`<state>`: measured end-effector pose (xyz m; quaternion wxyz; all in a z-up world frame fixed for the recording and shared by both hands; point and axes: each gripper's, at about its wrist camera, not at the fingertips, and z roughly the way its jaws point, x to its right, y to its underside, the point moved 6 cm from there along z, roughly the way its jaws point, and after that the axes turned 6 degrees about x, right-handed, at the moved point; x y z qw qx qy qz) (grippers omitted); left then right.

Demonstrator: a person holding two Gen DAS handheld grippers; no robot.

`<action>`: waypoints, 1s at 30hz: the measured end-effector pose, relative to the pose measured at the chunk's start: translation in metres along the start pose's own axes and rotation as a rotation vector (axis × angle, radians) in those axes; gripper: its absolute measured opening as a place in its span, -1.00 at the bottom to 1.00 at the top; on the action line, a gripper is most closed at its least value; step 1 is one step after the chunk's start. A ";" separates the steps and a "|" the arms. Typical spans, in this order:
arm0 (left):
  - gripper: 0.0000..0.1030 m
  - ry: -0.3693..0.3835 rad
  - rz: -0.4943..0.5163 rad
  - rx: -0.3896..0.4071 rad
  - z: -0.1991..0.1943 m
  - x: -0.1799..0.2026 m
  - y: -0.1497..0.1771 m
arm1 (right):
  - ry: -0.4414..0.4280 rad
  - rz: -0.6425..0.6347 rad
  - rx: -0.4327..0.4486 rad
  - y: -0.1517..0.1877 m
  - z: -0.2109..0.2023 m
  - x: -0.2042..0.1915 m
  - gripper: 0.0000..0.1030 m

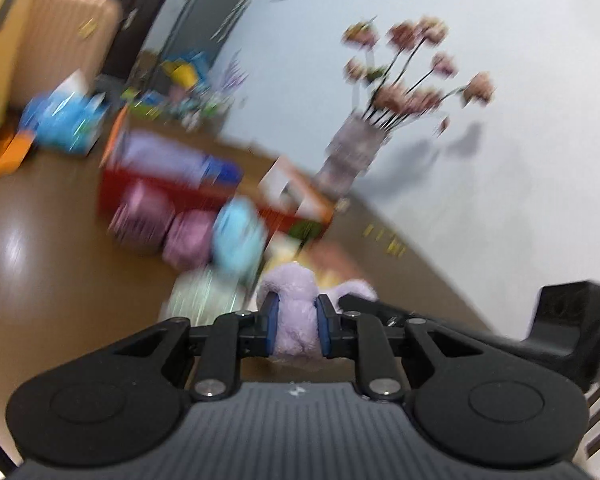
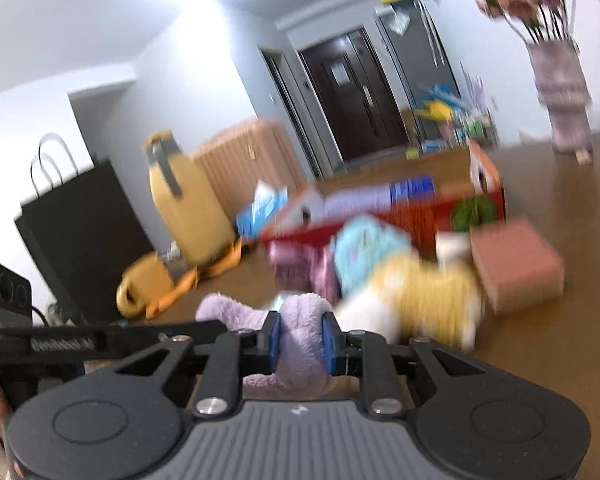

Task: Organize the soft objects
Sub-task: 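Carry the lilac headband into the box and open both tools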

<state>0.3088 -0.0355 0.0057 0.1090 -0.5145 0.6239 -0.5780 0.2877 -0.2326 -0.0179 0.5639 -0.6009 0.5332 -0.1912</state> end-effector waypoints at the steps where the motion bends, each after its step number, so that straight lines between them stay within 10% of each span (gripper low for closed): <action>1: -0.62 0.018 0.018 0.005 0.011 0.005 -0.020 | -0.001 -0.006 0.013 -0.017 0.007 0.004 -0.60; 8: -0.62 -0.033 0.080 -0.088 0.178 0.003 -0.138 | 0.171 -0.158 0.050 -0.149 0.100 0.061 -0.59; 15: -0.66 -0.124 -0.125 -0.242 0.354 -0.062 -0.151 | 0.432 -0.293 -0.100 -0.199 0.238 0.154 -0.60; 27: -0.56 -0.209 -0.146 -0.341 0.400 -0.124 -0.126 | 0.388 -0.271 -0.333 -0.164 0.330 0.204 -0.59; 30: -0.25 -0.238 -0.134 -0.340 0.389 -0.123 -0.133 | 0.397 -0.246 -0.357 -0.169 0.330 0.204 -0.45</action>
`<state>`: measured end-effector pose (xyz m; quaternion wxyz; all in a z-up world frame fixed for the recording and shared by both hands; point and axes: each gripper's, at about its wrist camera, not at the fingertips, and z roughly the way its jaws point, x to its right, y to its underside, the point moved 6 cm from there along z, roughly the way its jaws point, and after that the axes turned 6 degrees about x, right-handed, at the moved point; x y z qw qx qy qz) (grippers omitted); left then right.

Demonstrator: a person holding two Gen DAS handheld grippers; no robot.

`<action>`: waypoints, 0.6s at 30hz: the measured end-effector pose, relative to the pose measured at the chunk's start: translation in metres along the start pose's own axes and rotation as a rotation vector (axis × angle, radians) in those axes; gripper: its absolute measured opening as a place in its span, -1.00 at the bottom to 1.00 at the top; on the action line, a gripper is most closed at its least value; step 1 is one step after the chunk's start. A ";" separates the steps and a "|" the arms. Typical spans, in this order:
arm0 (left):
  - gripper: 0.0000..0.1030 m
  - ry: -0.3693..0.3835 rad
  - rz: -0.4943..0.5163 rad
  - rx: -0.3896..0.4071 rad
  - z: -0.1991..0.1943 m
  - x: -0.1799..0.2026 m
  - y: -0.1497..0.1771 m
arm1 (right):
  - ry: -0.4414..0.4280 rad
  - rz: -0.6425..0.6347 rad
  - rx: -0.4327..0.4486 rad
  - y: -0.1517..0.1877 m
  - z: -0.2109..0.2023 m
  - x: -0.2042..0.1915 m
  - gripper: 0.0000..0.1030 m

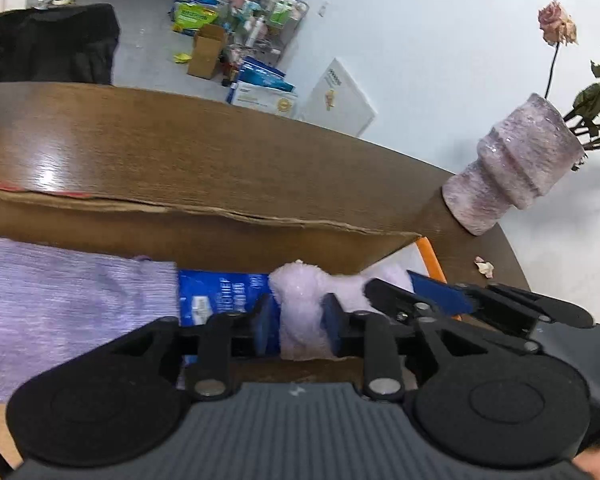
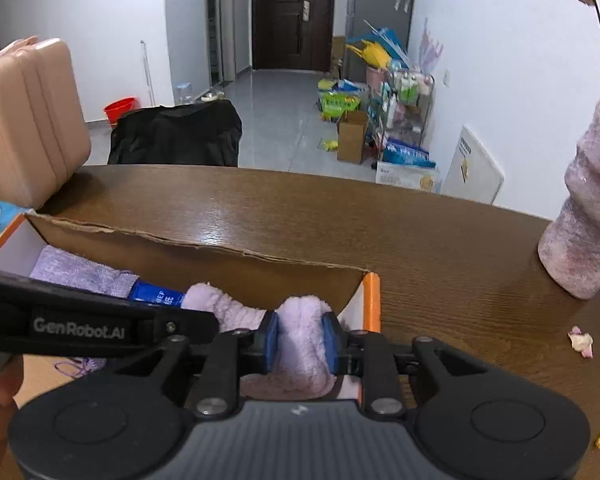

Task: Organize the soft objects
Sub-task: 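Carry the lilac headband into the box and open both tools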

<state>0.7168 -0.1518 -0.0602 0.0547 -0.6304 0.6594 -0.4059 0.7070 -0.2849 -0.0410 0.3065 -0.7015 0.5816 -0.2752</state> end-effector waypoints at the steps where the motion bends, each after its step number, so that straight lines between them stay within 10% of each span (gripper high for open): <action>1: -0.04 -0.005 0.006 0.013 -0.008 0.000 -0.002 | -0.001 0.002 0.001 -0.004 -0.003 0.003 -0.27; 4: 0.01 -0.016 0.064 0.069 -0.045 0.006 -0.010 | -0.013 0.015 0.053 -0.011 -0.033 0.007 0.06; 18: 0.52 -0.210 0.295 0.353 -0.279 0.034 -0.002 | 0.071 -0.085 0.253 -0.027 -0.256 0.008 0.28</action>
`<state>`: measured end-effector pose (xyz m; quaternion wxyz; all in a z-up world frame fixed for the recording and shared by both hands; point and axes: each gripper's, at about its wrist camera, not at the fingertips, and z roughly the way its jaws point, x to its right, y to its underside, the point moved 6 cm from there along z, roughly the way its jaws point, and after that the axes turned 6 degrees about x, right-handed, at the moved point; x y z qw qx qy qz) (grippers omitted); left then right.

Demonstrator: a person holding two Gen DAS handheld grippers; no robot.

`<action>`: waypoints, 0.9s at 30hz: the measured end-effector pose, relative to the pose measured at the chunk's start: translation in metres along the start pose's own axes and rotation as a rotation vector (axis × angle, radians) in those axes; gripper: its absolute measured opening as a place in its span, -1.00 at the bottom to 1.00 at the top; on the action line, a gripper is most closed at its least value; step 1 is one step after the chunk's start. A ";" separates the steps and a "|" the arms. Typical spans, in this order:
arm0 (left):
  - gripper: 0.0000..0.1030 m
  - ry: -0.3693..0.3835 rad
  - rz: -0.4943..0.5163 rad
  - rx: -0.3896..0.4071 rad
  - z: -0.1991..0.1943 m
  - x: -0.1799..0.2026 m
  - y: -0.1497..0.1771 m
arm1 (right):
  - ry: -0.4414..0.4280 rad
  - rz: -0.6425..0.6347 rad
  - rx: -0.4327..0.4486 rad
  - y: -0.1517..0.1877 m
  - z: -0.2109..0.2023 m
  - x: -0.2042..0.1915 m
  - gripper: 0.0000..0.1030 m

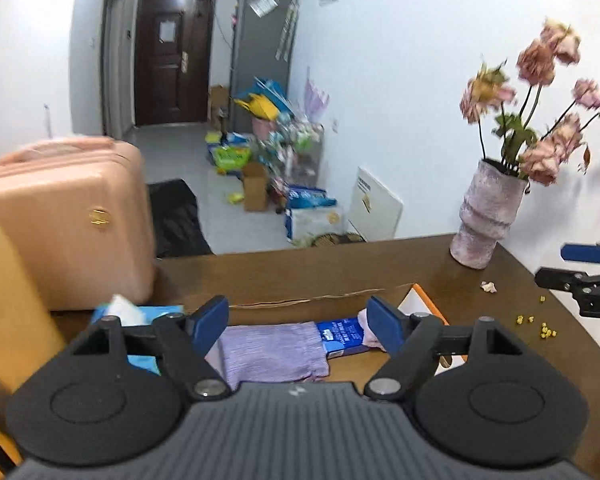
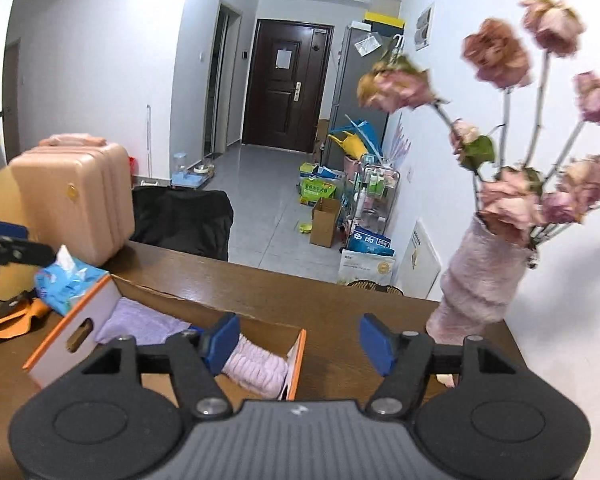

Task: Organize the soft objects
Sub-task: 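Carry the lilac headband into the box and open both tools, then move both open tools back over the table toward the pink sponge block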

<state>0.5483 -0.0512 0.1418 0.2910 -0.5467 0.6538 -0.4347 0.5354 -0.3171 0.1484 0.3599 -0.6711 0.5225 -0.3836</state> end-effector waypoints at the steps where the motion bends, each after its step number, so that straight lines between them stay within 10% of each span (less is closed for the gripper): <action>1: 0.52 -0.002 -0.007 0.012 -0.011 0.002 -0.001 | 0.001 0.011 0.002 -0.001 -0.008 0.001 0.28; 8: 0.63 -0.019 0.046 0.093 -0.088 0.003 0.019 | -0.008 0.024 0.090 0.013 -0.076 -0.006 0.40; 13: 0.84 -0.059 0.019 0.218 -0.145 -0.009 0.100 | 0.010 0.032 0.240 0.080 -0.140 -0.017 0.49; 20: 0.92 -0.081 0.023 0.198 -0.186 -0.001 0.216 | -0.042 0.074 0.259 0.194 -0.192 -0.056 0.58; 27: 0.92 -0.058 0.000 0.128 -0.189 0.003 0.256 | -0.063 0.165 0.200 0.256 -0.211 -0.079 0.59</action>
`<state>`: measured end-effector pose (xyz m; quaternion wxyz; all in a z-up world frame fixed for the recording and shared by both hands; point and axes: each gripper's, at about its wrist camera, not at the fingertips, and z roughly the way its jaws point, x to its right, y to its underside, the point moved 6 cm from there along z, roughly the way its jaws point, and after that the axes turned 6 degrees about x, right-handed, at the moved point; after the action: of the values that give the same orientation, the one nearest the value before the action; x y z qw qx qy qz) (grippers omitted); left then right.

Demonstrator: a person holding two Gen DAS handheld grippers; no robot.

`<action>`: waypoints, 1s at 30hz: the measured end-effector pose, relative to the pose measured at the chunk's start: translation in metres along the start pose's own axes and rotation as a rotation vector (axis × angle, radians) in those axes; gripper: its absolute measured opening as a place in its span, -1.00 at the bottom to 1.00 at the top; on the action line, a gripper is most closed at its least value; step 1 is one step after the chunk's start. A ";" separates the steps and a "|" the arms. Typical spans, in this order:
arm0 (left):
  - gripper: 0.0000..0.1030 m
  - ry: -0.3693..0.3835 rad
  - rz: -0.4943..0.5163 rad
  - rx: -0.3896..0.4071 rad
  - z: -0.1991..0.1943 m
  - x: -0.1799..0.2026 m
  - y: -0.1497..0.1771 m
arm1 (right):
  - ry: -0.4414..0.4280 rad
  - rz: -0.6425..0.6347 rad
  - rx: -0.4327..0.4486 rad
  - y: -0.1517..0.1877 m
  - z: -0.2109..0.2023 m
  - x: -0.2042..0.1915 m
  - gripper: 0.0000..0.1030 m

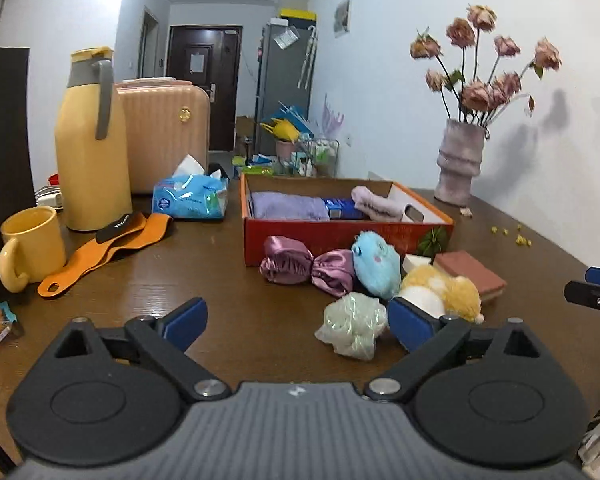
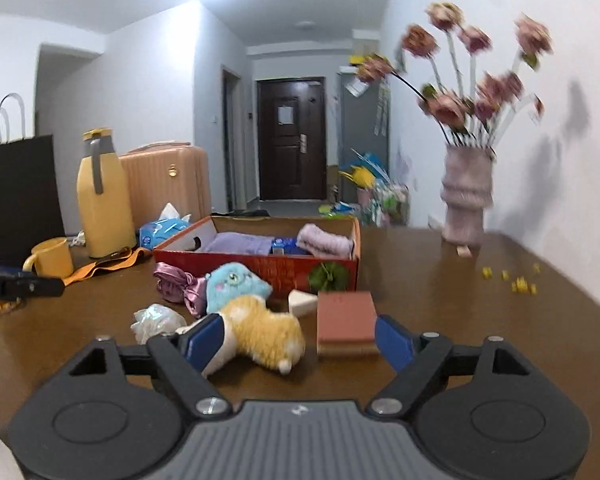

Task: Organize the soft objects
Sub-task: 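Move both open tools back over the table toward the pink sponge block, then close both tools on the pink sponge block and lift it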

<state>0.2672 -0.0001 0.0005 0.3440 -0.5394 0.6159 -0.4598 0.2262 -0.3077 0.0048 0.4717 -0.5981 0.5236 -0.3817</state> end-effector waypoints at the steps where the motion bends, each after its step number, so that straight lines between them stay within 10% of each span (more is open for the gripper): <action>1: 0.92 -0.006 0.008 -0.002 0.003 0.000 -0.001 | 0.000 0.013 -0.003 0.002 0.001 0.002 0.60; 19: 0.92 0.041 0.059 -0.065 0.080 0.041 0.001 | 0.164 -0.026 -0.243 0.039 0.173 0.049 0.43; 30: 0.92 0.036 0.024 -0.155 0.062 0.021 0.039 | 0.133 0.049 -0.256 0.074 0.063 0.066 0.33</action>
<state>0.3068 -0.0327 -0.0555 0.2955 -0.5487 0.6621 -0.4162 0.2769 -0.3631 -0.0860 0.3650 -0.6140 0.6123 -0.3389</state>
